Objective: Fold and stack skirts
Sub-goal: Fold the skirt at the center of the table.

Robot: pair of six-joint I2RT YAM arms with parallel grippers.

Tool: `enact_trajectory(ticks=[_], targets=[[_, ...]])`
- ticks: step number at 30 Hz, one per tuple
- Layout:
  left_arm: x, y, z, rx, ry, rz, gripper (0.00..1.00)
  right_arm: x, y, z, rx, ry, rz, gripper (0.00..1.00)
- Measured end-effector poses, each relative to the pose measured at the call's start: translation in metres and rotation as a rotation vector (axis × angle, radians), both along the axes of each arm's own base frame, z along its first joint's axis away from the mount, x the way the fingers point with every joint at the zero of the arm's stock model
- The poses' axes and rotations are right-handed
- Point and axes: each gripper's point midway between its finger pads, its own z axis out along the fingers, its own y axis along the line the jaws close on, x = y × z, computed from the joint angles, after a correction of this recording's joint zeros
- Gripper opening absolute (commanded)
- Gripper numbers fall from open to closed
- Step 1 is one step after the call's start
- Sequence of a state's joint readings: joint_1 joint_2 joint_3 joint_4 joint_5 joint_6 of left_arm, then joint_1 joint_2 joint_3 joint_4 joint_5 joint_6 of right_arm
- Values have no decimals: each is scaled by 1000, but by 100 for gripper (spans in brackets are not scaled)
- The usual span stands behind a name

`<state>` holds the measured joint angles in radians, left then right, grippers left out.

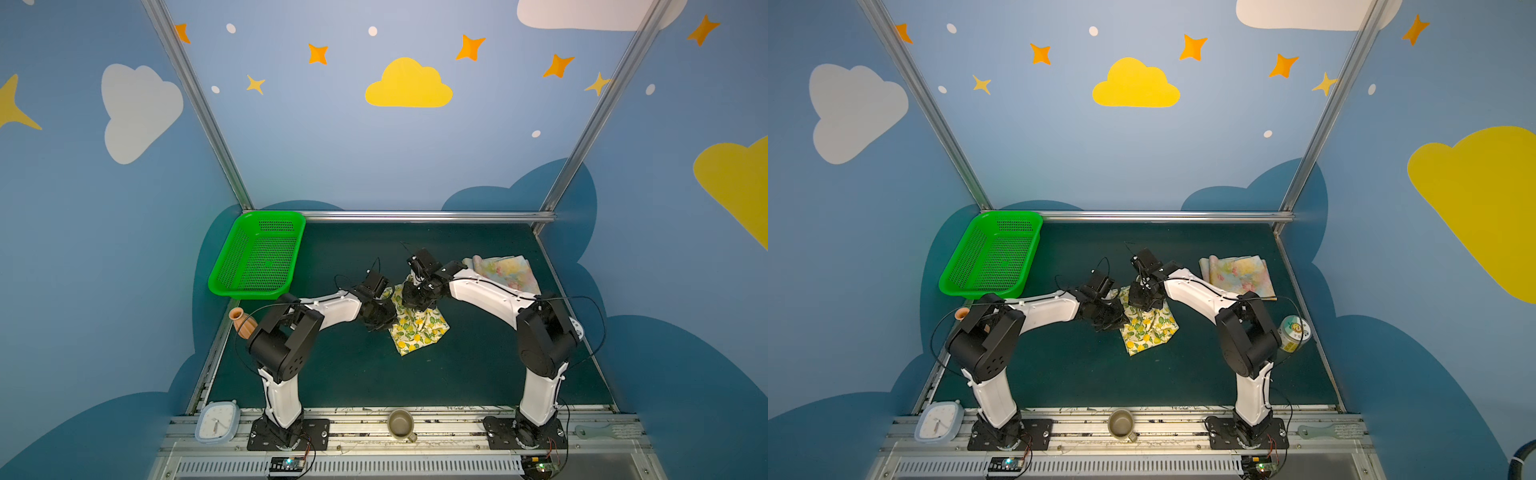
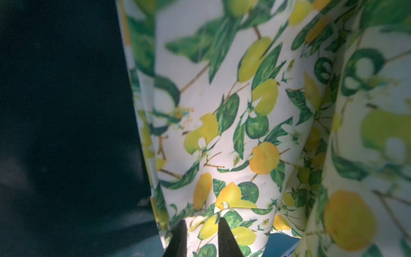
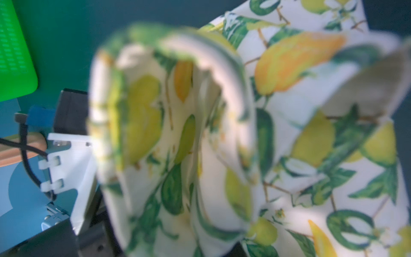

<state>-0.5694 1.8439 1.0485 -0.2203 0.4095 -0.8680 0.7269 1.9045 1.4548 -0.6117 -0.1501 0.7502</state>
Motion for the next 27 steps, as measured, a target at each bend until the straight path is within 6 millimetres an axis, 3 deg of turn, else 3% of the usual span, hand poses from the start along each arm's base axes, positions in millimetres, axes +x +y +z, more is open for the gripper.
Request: enact_trajectory(ticks=[8, 20, 22, 27], targets=[[0, 0, 0, -9, -12, 0, 26, -7, 3, -35, -78, 41, 36, 0], [-4, 7, 0, -25, -36, 13, 26, -14, 14, -39, -129, 9, 96, 0], [-5, 9, 1, -25, -35, 19, 26, -14, 15, -40, -130, 9, 100, 13], [-6, 17, 1, -25, -32, 38, 26, -17, 17, -40, -123, 16, 106, 33]])
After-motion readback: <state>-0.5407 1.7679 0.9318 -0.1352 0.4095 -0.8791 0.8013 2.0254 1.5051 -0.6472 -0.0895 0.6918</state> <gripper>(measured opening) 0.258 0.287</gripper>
